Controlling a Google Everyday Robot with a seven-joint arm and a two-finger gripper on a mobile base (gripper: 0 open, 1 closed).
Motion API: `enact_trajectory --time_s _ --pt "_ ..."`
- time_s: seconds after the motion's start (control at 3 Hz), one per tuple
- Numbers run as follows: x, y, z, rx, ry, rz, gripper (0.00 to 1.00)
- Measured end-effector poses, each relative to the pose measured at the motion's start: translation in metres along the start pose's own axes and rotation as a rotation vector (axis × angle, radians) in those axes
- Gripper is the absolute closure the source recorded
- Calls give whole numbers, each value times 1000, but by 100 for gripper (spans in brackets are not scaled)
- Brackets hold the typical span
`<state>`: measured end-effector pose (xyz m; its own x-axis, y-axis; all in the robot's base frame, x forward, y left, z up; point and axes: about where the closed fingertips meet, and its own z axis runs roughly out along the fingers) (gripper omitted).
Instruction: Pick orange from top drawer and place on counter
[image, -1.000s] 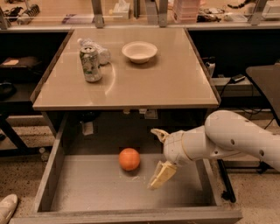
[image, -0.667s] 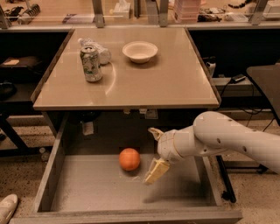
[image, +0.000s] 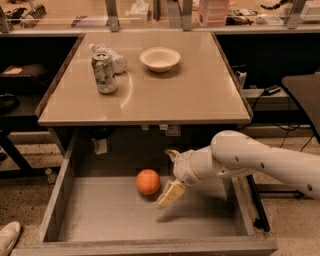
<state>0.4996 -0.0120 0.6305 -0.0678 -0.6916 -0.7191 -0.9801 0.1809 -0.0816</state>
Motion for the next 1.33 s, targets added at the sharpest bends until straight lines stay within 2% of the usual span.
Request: enact_trajectory --time_s 0.33,0.67,1.33 --pt "-3 1 10 -18 -26 30 0" --pt "-20 12 17 -47 -63 39 0" --pt "-37 37 35 -116 -71 31 0"
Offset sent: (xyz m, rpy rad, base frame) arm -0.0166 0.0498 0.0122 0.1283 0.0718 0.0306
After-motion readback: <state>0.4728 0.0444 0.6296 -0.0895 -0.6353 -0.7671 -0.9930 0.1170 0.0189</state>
